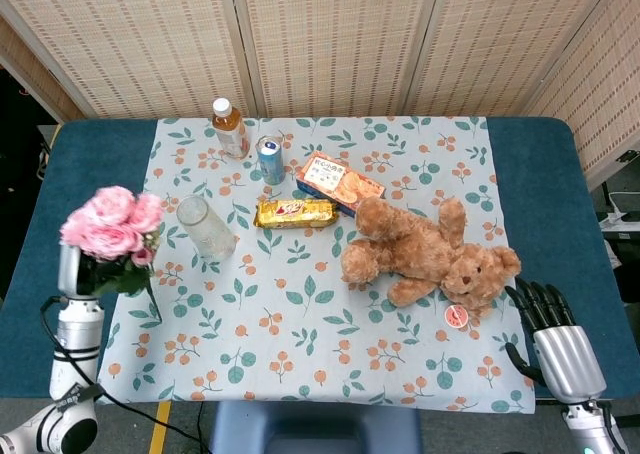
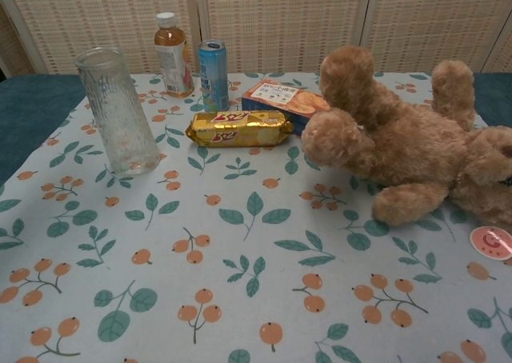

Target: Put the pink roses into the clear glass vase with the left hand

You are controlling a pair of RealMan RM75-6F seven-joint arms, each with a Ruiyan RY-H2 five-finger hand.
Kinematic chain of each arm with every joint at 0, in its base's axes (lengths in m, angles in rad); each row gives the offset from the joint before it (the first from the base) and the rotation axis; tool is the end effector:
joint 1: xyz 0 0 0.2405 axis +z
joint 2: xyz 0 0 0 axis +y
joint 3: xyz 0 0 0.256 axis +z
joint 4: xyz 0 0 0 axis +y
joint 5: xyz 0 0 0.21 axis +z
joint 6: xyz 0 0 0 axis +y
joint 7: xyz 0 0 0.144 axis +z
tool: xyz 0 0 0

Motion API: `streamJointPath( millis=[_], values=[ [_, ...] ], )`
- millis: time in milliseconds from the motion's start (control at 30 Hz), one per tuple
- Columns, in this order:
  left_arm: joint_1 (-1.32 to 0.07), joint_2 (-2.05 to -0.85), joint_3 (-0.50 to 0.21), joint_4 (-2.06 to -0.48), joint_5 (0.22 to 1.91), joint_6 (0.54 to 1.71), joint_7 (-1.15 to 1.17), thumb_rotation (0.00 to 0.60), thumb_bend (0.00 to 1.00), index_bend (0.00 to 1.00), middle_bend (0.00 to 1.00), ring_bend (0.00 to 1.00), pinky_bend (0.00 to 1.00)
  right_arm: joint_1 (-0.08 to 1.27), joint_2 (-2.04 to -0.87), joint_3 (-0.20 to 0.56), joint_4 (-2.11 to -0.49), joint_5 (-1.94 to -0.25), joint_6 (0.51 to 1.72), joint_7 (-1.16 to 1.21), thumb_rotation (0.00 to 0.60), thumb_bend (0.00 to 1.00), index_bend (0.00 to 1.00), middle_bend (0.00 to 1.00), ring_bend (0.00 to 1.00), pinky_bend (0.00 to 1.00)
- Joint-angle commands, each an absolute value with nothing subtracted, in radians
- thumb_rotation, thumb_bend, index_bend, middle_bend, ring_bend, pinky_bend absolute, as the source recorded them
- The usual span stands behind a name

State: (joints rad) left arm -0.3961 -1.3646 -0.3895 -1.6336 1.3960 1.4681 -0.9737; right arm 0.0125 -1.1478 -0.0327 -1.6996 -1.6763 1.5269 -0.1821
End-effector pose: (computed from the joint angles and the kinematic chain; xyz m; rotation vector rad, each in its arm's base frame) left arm -0.1868 0.3125 0.1430 -0.7865 -1.5026 -2.2547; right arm -0.2818 -0.1396 0.1300 1.5340 -0.8482 0.8838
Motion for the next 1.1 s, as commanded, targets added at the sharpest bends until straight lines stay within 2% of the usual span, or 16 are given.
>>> streamJointPath(
  millis=[33, 100, 233, 367, 600, 700, 1100],
  values=[
    [-0.488, -1.364, -0.551, -1.593, 1.299, 1.461, -0.996, 0.600, 0.64, 0.57, 0.69, 0.48, 0.28, 0.015, -1.151, -0.029, -1.699, -1.667, 1.520, -0.186, 0.600, 0.30, 0.00, 0.00, 0.00, 0.00],
    [-0.540, -1.404, -0.596, -1.530, 1.266, 1.453, -0.979, 0.600, 0.64, 0.57, 0.69, 0.47, 0.28, 0.017, -1.154, -0.025, -1.699, -1.659, 1.517, -0.191, 0.600, 0.30, 0.00, 0.00, 0.00, 0.00],
    [-0.681, -1.551, -0.677, -1.292, 1.243, 1.510, -0.924, 0.600, 0.64, 0.58, 0.69, 0.47, 0.32, 0.016, -1.157, -0.015, -1.701, -1.638, 1.517, -0.199, 0.600, 0.30, 0.00, 0.00, 0.00, 0.00],
    [-0.798, -1.651, -0.695, -1.061, 1.257, 1.514, -0.940, 0.600, 0.64, 0.58, 0.69, 0.47, 0.29, 0.015, -1.159, -0.006, -1.701, -1.625, 1.521, -0.207, 0.600, 0.30, 0.00, 0.00, 0.00, 0.00],
    [-0.935, -1.775, -0.655, -0.730, 1.292, 1.500, -0.966, 0.600, 0.64, 0.59, 0.69, 0.47, 0.28, 0.022, -1.164, 0.007, -1.697, -1.594, 1.506, -0.215, 0.600, 0.30, 0.00, 0.00, 0.00, 0.00],
    [-0.978, -1.827, -0.633, -0.606, 1.283, 1.451, -1.001, 0.600, 0.64, 0.60, 0.70, 0.47, 0.29, 0.024, -1.166, 0.010, -1.694, -1.588, 1.505, -0.219, 0.600, 0.30, 0.00, 0.00, 0.00, 0.00],
    [-1.015, -1.902, -0.572, -0.465, 1.280, 1.441, -1.073, 0.600, 0.64, 0.60, 0.70, 0.47, 0.27, 0.027, -1.168, 0.013, -1.693, -1.583, 1.505, -0.218, 0.600, 0.30, 0.00, 0.00, 0.00, 0.00]
  ],
)
